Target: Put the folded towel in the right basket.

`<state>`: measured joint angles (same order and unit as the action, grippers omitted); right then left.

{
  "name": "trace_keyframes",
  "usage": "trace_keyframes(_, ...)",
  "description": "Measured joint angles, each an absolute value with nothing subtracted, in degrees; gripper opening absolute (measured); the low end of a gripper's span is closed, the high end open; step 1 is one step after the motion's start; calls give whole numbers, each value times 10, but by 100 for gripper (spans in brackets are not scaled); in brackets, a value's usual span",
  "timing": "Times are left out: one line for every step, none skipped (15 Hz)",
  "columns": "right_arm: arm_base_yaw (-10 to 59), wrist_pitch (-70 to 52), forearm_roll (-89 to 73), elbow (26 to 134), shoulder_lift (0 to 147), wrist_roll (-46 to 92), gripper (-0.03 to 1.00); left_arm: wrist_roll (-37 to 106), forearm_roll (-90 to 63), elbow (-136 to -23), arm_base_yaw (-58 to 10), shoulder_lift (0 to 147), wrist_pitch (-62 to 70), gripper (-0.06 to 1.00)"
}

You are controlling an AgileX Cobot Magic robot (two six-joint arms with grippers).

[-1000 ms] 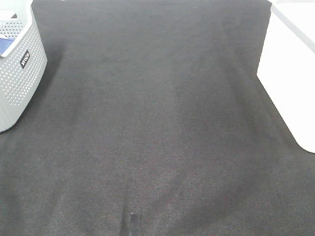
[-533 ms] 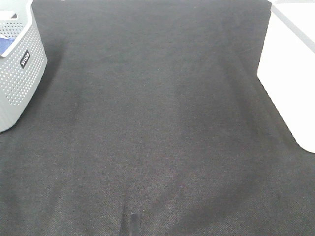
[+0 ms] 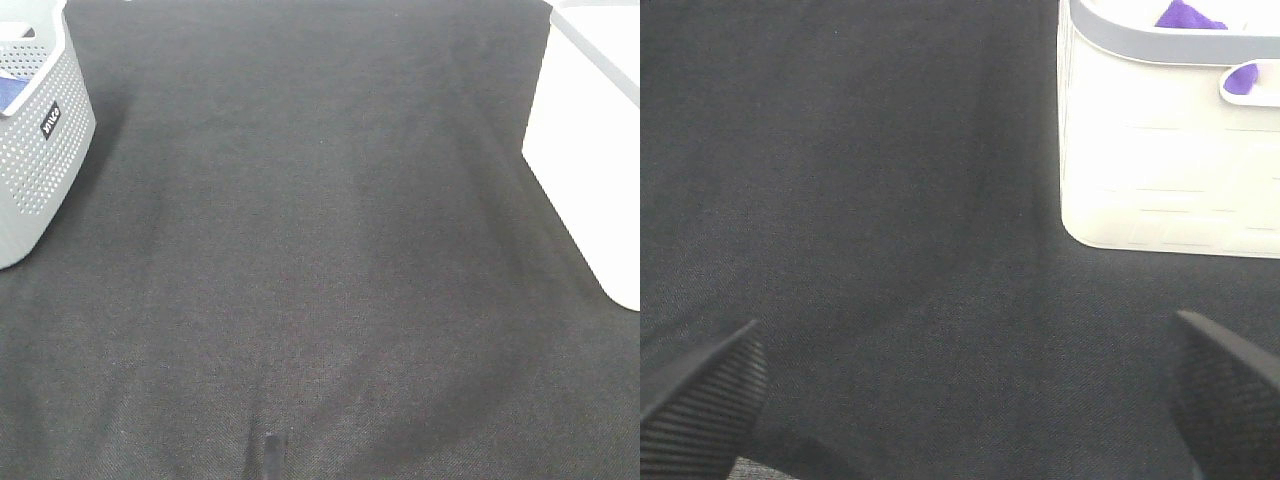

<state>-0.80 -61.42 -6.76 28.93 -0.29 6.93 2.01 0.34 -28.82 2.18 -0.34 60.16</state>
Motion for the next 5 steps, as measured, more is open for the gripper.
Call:
trace_keyframes(-8,-614,-68,289,-3,68,99,20,3,-288,22,-3,602,99)
trace_keyframes(-8,-614,-68,289,-3,68,99,20,3,-288,22,-3,602,99)
trace_keyframes(-8,-614,-68,289,-3,68,99,20,3,-288,22,-3,602,99)
trace_keyframes(-8,-613,-68,289,-3,68,99,20,3,-288,22,-3,602,99)
trace_keyframes(-8,-613,-68,289,-3,68,99,20,3,-288,22,-3,602,99)
